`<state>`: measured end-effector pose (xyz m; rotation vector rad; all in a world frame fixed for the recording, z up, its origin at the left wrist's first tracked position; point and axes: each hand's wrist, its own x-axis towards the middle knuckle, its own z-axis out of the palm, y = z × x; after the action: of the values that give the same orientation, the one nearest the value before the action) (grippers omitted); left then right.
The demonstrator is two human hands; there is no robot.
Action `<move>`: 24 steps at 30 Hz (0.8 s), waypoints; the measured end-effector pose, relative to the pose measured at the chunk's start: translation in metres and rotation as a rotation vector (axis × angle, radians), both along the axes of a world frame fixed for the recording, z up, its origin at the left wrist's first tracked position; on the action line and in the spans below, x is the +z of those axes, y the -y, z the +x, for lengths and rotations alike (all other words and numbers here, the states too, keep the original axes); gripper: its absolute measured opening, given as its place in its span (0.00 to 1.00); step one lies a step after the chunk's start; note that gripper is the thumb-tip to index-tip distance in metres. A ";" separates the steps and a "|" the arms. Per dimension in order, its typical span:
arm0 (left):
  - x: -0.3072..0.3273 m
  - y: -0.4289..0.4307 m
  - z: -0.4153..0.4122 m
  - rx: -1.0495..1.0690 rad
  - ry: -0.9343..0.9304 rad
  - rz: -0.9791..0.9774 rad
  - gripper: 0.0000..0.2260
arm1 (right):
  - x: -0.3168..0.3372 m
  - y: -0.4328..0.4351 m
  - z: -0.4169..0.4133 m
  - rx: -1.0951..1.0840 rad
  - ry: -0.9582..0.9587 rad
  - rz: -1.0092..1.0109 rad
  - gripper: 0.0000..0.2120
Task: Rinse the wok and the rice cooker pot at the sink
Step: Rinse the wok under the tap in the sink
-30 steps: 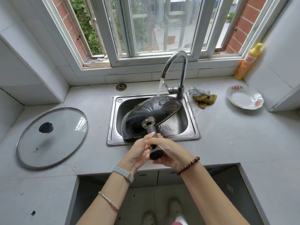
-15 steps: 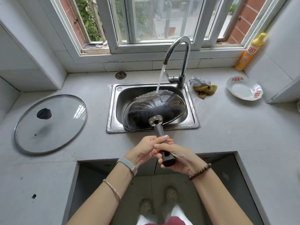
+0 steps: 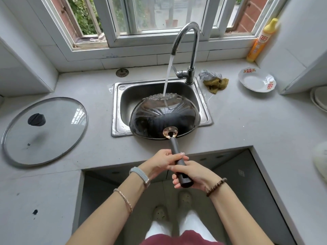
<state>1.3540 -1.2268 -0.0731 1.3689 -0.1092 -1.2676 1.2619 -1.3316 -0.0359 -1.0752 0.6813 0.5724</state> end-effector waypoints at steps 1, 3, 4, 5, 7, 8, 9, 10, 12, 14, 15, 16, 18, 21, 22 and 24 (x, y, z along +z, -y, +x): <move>-0.003 -0.001 -0.001 -0.003 0.009 0.002 0.20 | -0.003 -0.002 -0.002 -0.012 -0.002 -0.006 0.06; -0.006 -0.002 -0.003 0.003 0.016 -0.001 0.20 | -0.007 -0.003 -0.005 -0.029 0.004 -0.009 0.07; -0.007 -0.003 -0.003 0.005 0.014 -0.005 0.20 | -0.009 -0.003 -0.005 -0.028 0.007 -0.014 0.08; -0.009 -0.003 -0.003 0.008 0.013 -0.008 0.20 | -0.011 -0.003 -0.004 -0.020 0.009 -0.024 0.09; -0.011 -0.003 -0.004 0.005 0.033 0.013 0.19 | -0.014 -0.002 -0.003 0.012 0.020 -0.051 0.10; -0.013 -0.003 -0.005 -0.003 0.054 0.041 0.19 | -0.016 -0.001 -0.004 0.032 0.026 -0.066 0.10; -0.016 -0.003 -0.007 -0.018 0.086 0.079 0.19 | -0.019 -0.001 -0.006 0.055 0.021 -0.088 0.10; -0.018 -0.003 -0.010 -0.035 0.115 0.121 0.19 | -0.024 -0.002 -0.008 0.080 0.007 -0.117 0.11; -0.029 -0.004 -0.018 -0.055 0.160 0.197 0.17 | -0.036 -0.006 -0.016 0.128 -0.032 -0.183 0.13; -0.043 -0.003 -0.027 -0.033 0.157 0.241 0.15 | -0.051 -0.009 -0.021 0.157 -0.070 -0.247 0.15; -0.049 -0.003 -0.032 -0.012 0.154 0.257 0.14 | -0.060 -0.010 -0.023 0.164 -0.083 -0.269 0.15; -0.053 -0.002 -0.037 0.013 0.148 0.270 0.12 | -0.067 -0.011 -0.024 0.173 -0.094 -0.291 0.15; -0.062 -0.001 -0.043 0.065 0.134 0.278 0.07 | -0.080 -0.013 -0.025 0.196 -0.103 -0.339 0.14; -0.072 0.000 -0.050 0.135 0.103 0.287 0.07 | -0.092 -0.013 -0.025 0.242 -0.109 -0.417 0.12; -0.075 0.000 -0.052 0.150 0.098 0.289 0.07 | -0.094 -0.013 -0.025 0.260 -0.108 -0.442 0.12; -0.080 0.000 -0.054 0.172 0.108 0.297 0.06 | -0.099 -0.012 -0.023 0.339 -0.087 -0.509 0.12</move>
<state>1.3001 -1.2268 -0.1527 1.6645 0.1258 -1.0952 1.2385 -1.3191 -0.1345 -1.6684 0.7458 0.7620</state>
